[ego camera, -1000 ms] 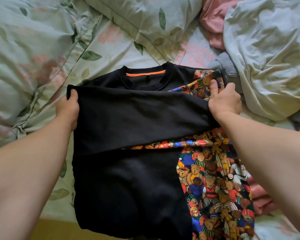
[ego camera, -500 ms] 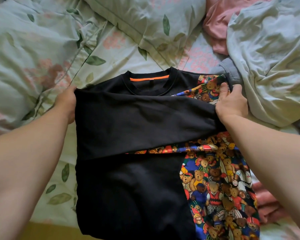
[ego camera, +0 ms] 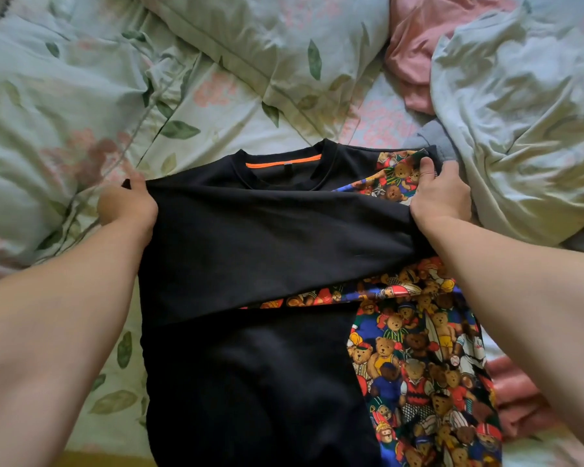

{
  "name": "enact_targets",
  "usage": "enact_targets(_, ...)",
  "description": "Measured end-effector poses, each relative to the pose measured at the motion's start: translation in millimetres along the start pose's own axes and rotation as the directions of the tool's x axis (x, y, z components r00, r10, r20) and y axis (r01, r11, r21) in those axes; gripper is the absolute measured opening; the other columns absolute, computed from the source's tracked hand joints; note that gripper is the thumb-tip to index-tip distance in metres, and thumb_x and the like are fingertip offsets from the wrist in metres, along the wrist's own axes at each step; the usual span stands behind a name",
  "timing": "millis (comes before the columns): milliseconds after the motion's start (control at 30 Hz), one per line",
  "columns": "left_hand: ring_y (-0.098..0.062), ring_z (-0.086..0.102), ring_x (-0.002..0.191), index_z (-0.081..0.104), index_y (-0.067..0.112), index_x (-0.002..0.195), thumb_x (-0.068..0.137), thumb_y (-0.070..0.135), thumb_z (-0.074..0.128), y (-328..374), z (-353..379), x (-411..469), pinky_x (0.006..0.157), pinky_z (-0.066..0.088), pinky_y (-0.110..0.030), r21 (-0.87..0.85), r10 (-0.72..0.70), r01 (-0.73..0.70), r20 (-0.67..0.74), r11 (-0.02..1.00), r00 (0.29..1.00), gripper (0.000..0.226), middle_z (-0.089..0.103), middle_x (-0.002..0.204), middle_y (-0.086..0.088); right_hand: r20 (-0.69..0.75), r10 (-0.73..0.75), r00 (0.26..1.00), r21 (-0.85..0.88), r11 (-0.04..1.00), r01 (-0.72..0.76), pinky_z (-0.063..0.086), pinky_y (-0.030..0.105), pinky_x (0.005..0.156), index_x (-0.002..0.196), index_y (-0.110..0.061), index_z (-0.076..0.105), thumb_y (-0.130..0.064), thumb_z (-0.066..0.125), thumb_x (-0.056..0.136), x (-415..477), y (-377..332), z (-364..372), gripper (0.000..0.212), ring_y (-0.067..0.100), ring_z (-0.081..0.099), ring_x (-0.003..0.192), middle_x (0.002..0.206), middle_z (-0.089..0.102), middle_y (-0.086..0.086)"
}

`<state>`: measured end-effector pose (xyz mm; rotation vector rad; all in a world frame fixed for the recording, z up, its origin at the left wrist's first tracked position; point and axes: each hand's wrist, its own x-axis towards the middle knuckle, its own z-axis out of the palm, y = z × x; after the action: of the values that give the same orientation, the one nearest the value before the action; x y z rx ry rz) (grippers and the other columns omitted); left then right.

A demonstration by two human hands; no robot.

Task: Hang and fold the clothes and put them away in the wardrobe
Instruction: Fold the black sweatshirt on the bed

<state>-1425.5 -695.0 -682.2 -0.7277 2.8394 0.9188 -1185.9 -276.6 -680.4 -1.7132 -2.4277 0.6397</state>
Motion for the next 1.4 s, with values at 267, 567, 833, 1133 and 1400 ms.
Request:
enact_targets(267, -0.037, 0.060, 0.117, 0.065, 0.003, 0.121, 0.100, 0.060, 0.037, 102.8, -69.2, 14.3, 0.098, 0.045, -0.038, 0.010, 0.104, -0.104, -0.166, 0.995, 0.981, 0.066, 0.067, 0.124, -0.018, -0.096, -0.130, 0.987, 0.185, 0.972, 0.146, 0.034, 0.038, 0.074, 0.112, -0.016, 0.048, -0.066, 0.028, 0.100, 36.0, -84.2, -75.0, 0.055, 0.040, 0.059, 0.103, 0.112, 0.065, 0.018)
enact_targets(567, -0.034, 0.059, 0.121, 0.061, 0.004, 0.125, 0.095, 0.069, 0.039, 209.1, -128.9, 31.2, 0.092, 0.044, -0.031, -0.173, 0.171, -0.202, -0.179, 0.964, 0.969, 0.075, 0.063, 0.132, -0.016, -0.260, -0.109, 0.959, 0.368, 0.907, 0.203, 0.036, 0.036, 0.075, 0.115, -0.018, 0.050, -0.069, 0.025, 0.098, 64.4, -171.9, -150.5, 0.059, 0.030, 0.061, 0.097, 0.086, 0.051, -0.007)
enact_targets(833, -0.036, 0.064, 0.100, 0.061, 0.006, 0.093, 0.091, 0.072, 0.045, 129.0, -107.4, 3.0, 0.083, 0.048, -0.041, -0.191, 0.068, -0.065, 0.010, 0.979, 0.998, 0.068, 0.068, 0.099, -0.011, -0.223, -0.037, 0.974, 0.401, 0.907, 0.126, 0.036, 0.032, 0.079, 0.122, -0.025, 0.050, -0.071, 0.025, 0.096, 30.2, -116.3, -110.7, 0.058, 0.027, 0.062, 0.097, 0.102, 0.064, -0.001)
enact_targets(1133, -0.024, 0.073, 0.089, 0.065, 0.021, 0.103, 0.092, 0.065, 0.054, 66.1, -127.5, -64.1, 0.055, 0.061, -0.036, -0.628, -0.080, 0.216, 0.237, 0.748, 0.968, 0.047, 0.069, 0.106, 0.000, -0.130, -0.088, 0.988, 0.479, 0.867, 0.140, 0.041, 0.028, 0.088, 0.129, -0.018, 0.052, -0.067, 0.029, 0.100, -27.1, -57.1, -124.4, 0.062, 0.015, 0.055, 0.099, 0.113, 0.063, -0.010)
enact_targets(1400, -0.019, 0.066, 0.080, 0.063, 0.019, 0.092, 0.081, 0.012, 0.070, -72.5, -124.2, -155.2, 0.049, 0.050, -0.019, -0.603, -0.308, 0.527, 0.434, 0.600, 0.847, 0.015, 0.066, 0.086, -0.001, -0.016, -0.038, 0.999, 0.429, 0.903, 0.041, 0.040, 0.024, 0.083, 0.122, -0.009, 0.059, -0.052, 0.057, 0.097, -156.3, 87.5, -108.5, 0.049, 0.019, 0.062, 0.102, 0.116, 0.069, 0.005)
